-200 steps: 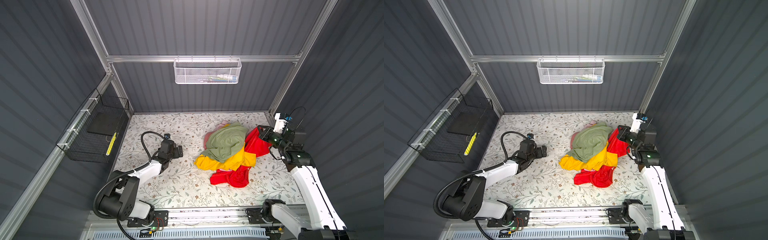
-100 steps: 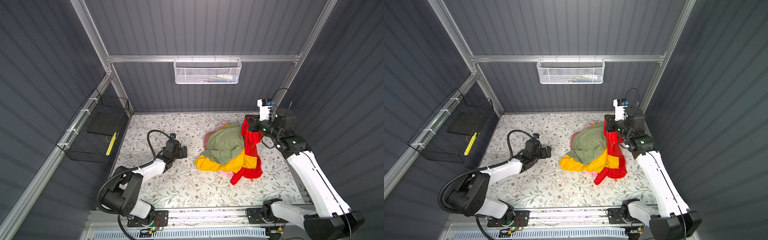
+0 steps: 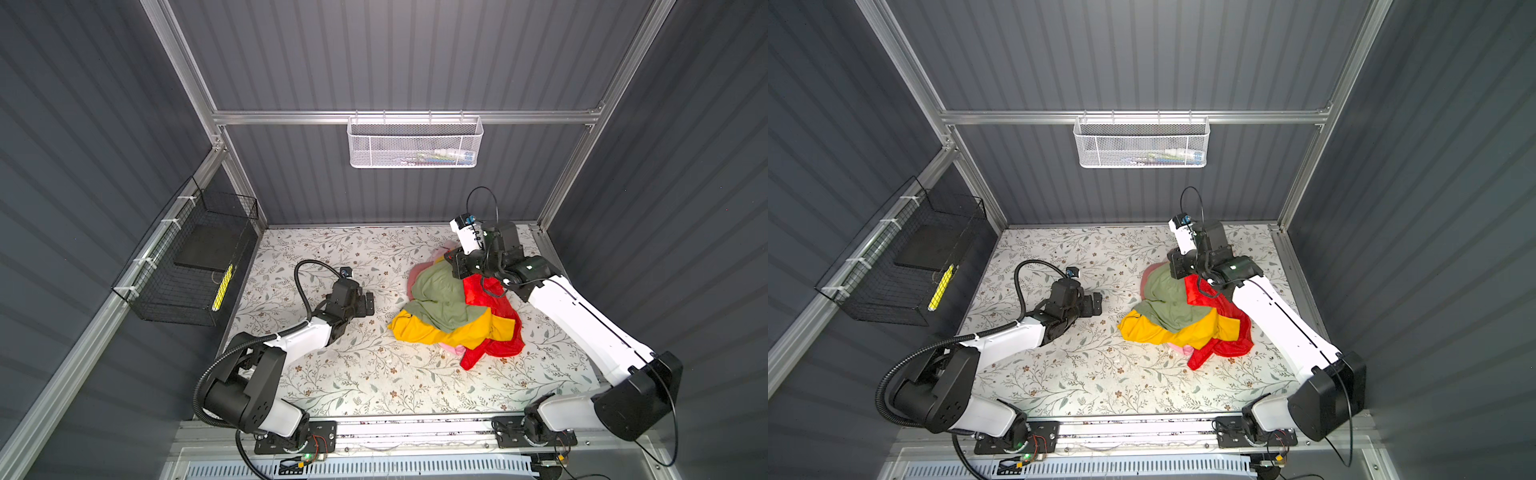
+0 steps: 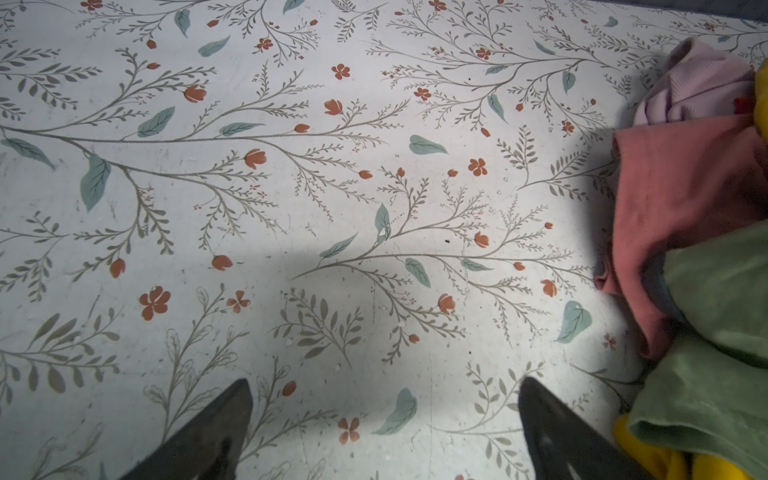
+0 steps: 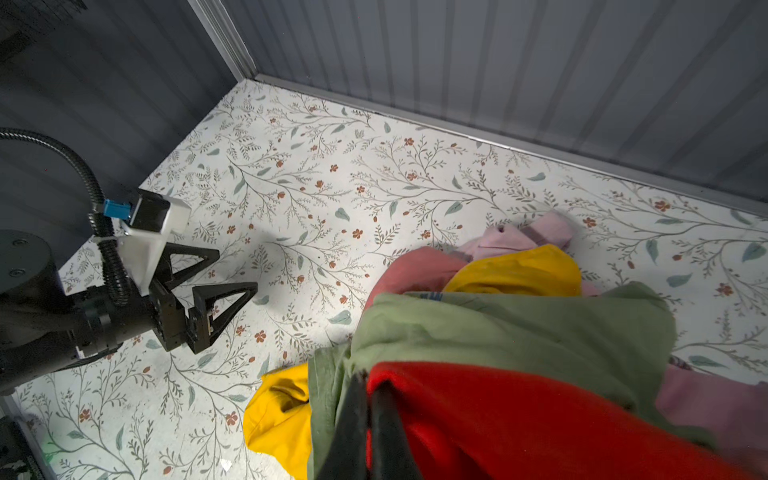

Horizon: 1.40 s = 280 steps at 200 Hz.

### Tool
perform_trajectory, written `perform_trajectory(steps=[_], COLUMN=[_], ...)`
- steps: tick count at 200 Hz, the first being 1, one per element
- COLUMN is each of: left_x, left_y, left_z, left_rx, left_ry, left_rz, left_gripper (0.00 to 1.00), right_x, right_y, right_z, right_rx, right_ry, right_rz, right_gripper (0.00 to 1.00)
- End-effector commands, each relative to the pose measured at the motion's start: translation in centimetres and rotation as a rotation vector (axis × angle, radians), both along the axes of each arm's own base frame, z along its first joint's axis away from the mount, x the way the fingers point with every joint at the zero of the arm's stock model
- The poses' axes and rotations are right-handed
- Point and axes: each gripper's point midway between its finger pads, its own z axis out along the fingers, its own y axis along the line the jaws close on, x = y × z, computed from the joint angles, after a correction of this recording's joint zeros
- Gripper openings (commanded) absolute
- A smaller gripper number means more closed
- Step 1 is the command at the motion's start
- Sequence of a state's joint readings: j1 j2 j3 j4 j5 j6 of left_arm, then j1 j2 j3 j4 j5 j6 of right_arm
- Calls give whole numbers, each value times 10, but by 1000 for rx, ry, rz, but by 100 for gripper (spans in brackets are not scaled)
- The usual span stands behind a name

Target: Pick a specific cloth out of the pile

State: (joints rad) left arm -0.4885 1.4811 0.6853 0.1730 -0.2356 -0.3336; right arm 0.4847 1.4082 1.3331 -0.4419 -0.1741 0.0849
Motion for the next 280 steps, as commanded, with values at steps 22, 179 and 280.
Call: perform_trajectory(steps=[22,179,280], left_x=[-10,-37,-32], left_y=[-57,-77,-83], left_z=[43,64,56], left_rx=[-90,-115,-109], left_ry=[-132,-165,-144], left_rz=[-197,-235,-244], left_gripper=[100,100,100], right_x=[-2,5,-17], right_y=[44,46,-42], right_z=[2,-129,-42], right_rx=[36,-128,-150], right_ry=[13,317,99], right_rz=[103,18,-204], right_gripper=[0,31,99])
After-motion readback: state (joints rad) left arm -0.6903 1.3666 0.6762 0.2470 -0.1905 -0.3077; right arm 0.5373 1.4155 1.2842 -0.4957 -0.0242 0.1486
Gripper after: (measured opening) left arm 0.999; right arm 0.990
